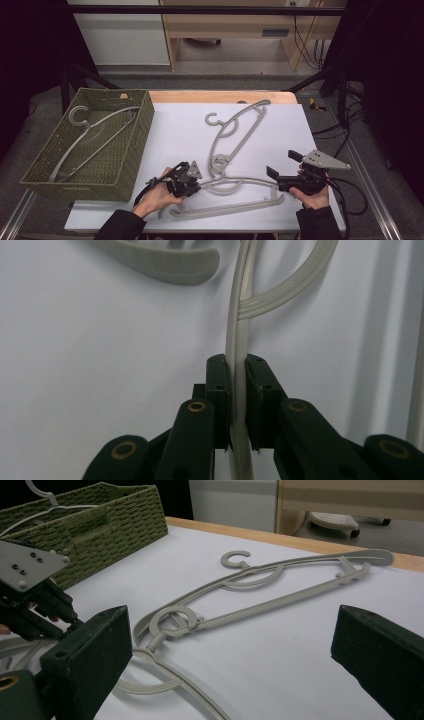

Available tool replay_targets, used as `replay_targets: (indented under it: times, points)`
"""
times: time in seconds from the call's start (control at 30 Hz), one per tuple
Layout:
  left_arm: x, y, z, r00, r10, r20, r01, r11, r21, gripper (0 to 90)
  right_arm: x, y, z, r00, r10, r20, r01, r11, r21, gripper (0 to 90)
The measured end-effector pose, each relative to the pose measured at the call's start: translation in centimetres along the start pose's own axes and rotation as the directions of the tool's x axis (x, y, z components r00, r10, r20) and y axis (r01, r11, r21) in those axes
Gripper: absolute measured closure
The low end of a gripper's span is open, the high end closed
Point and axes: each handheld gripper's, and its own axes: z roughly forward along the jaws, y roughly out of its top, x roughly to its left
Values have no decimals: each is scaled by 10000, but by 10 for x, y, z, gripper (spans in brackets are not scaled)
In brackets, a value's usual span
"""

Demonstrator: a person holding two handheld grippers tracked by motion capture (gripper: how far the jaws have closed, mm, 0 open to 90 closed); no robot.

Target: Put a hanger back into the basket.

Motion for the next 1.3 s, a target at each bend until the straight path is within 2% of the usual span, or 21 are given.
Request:
replay_targets:
  times: [0.23,0.53,0.67,0.73,0.77,0.8,0.93,0.97,1.07,1.3]
  points:
    - [-5,1,-12,9998,-117,-170,105,9977,-669,817,0,0,-1,10000,17,-27,-17,10000,-9,32]
    - [-5,1,-34,9987,-415,-290,365,9873,-1548,818,0,1,-2,10000,7,-30,-7,10000,-35,33]
    - [-3,0,-45,9973,-599,-426,518,9838,-1717,818,-1,1,-3,10000,-33,-53,32,10000,-51,32]
    - [-3,-1,-48,9951,-808,-575,688,9799,-1874,817,-1,1,-3,10000,-37,-43,37,10000,-43,32]
    - [-2,-2,-50,9944,-857,-618,732,9804,-1827,818,-1,1,-3,10000,-8,-14,8,10000,-58,32]
    - [-1,-2,-51,9925,-1018,-669,871,9769,-1951,817,-1,1,-3,10000,-4,-10,4,10000,-61,32]
    - [2,-5,-59,9882,-1233,-908,1034,9747,-1980,817,-1,1,-4,10000,-15,17,16,10000,-57,32]
    - [2,-6,-60,9860,-1357,-973,1127,9708,-2118,817,-1,1,-4,10000,-44,-11,44,10000,-45,32]
    - [5,-8,-67,9824,-1519,-1087,1249,9670,-2219,817,-2,1,-5,10000,-12,23,12,10000,-81,32]
    - [12,-14,-87,9719,-1950,-1315,1556,9524,-2622,817,-3,0,-6,10000,28,63,-28,10000,-74,32]
